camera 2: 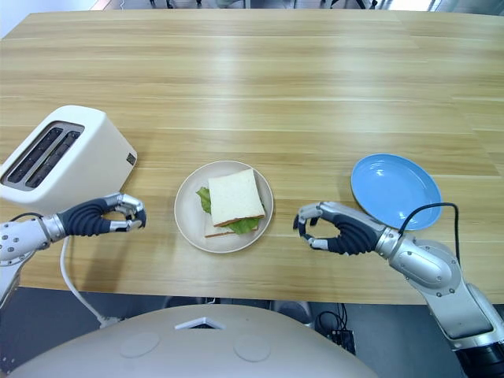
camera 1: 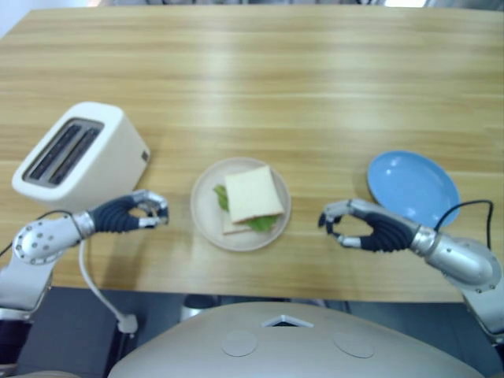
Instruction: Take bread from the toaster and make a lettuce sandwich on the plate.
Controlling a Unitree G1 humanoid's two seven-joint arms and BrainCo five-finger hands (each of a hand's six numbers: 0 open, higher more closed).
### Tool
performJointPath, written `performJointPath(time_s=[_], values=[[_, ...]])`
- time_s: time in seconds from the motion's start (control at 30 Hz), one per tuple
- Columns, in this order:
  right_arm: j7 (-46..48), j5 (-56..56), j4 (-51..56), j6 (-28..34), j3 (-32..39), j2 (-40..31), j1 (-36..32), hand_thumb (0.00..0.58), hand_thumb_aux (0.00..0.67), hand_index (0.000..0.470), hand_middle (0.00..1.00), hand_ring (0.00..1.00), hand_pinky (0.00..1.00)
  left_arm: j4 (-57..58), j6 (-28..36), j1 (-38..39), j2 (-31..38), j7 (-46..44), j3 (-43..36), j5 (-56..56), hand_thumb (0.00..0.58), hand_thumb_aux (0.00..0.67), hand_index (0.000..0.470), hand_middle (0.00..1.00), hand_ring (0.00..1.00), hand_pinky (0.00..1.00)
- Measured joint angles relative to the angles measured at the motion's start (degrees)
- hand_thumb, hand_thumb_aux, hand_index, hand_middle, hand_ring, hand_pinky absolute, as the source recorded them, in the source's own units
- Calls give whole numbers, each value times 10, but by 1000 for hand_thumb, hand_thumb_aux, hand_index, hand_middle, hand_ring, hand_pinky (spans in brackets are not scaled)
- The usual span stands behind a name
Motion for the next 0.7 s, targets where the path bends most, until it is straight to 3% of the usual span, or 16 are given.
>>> performJointPath(time_s=[0.13,0.47,0.7], values=[[37,3,18,17,48,20,-24,580,670,460,1000,1000,1000,4,16,-13,2,-19,-31,27,580,670,460,1000,1000,1000],[73,-97,129,25,212,112,-92,580,670,460,1000,1000,1000,76,26,-125,-53,-79,-231,132,580,670,460,1000,1000,1000],[38,-161,224,-11,237,151,-167,580,670,460,1000,1000,1000,130,27,-175,-71,-93,-279,172,580,670,460,1000,1000,1000]])
